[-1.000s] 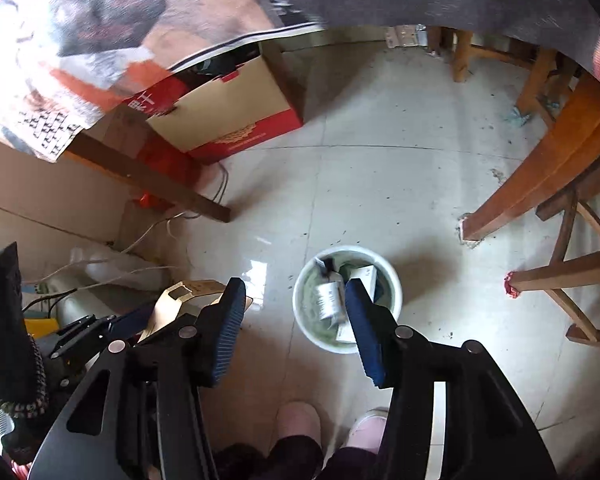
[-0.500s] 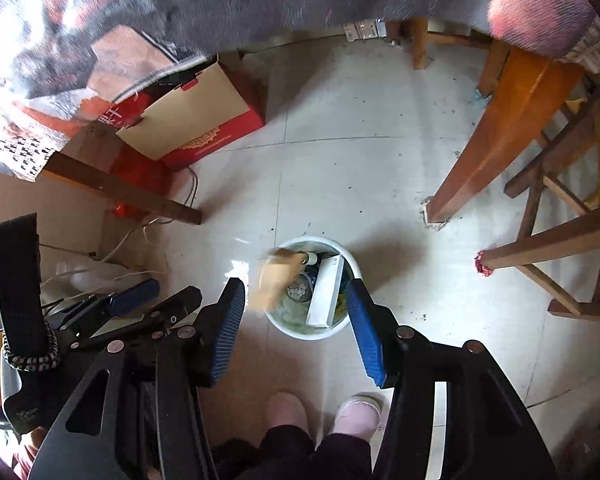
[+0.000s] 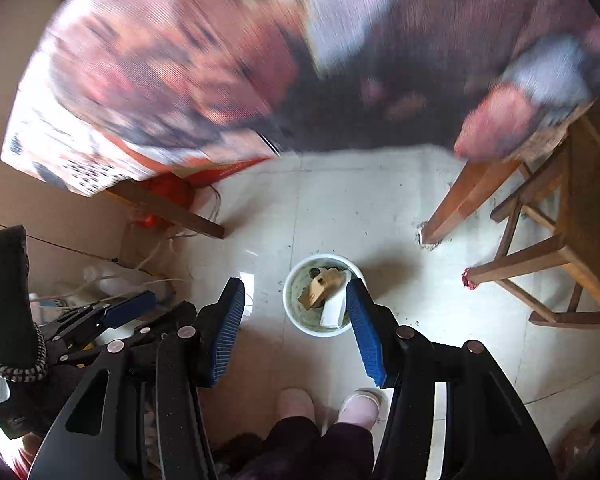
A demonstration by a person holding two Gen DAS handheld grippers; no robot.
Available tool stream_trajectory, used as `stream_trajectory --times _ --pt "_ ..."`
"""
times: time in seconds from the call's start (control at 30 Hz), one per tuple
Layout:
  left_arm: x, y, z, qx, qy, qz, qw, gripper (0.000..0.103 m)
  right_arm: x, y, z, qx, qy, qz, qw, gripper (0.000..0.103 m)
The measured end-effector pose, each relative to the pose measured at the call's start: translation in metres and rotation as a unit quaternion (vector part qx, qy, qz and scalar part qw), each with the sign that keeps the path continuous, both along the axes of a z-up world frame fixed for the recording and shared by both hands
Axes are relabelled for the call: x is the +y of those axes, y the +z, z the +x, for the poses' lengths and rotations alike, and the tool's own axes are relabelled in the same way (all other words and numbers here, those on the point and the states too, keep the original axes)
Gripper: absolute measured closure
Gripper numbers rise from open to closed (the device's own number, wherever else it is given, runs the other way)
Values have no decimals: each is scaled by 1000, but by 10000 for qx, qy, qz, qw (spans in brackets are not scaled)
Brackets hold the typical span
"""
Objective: Collect trash
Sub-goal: 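Move both open tools back over the table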
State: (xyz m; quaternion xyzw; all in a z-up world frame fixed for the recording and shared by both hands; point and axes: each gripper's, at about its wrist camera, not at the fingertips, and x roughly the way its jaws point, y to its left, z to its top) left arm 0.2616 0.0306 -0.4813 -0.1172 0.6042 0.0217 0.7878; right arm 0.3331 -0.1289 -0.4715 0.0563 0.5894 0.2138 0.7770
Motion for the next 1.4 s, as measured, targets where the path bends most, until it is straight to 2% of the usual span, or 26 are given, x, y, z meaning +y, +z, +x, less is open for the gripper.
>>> stream_trajectory --times 0.2,0.43,0.63,0.8,1.03,1.1,1.13,1.17,1.23,1.27,1.33,1.37,1.4 --pt "6 108 -7 -617 -67 275 9977 49 -2 80 -11 -265 -52 142 9995 54" --pt "18 213 -22 -1311 -160 390 9905 49 5 173 -34 -782 -135 254 9965 54" --pt "35 307 -38 -2071 -193 482 9769 49 4 248 -49 -1213 -286 433 9913 54" --pt "44 372 -54 -2638 -249 426 9633 48 7 314 -66 -1868 -398 274 9812 54" --pt "52 432 -68 -3270 -456 460 9428 43 6 379 -88 -2765 -646 138 9588 53" --pt "52 444 -69 -3431 -476 480 9368 41 3 393 -91 -2993 -719 150 9513 41" --pt "51 447 -69 -3479 -489 477 9350 41 3 398 -92 -3089 -756 145 9480 30" --pt "51 451 -68 -3516 -507 467 9336 41 1 404 -94 -3223 -807 139 9431 26" --pt "50 457 -63 -3552 -551 447 9321 41 -1 413 -94 -3476 -879 98 9335 25" --pt "50 459 -58 -3567 -568 440 9315 39 -2 416 -92 -3539 -884 53 9311 25" --pt "48 461 -49 -3591 -546 484 9304 27 -3 420 -84 -3654 -907 -36 9264 23" --pt "46 462 -44 -3626 -524 527 9290 20 -5 421 -80 -3703 -919 -54 9243 20" --pt "44 462 -39 -3669 -505 573 9271 18 -6 421 -72 -3742 -922 -58 9228 18"
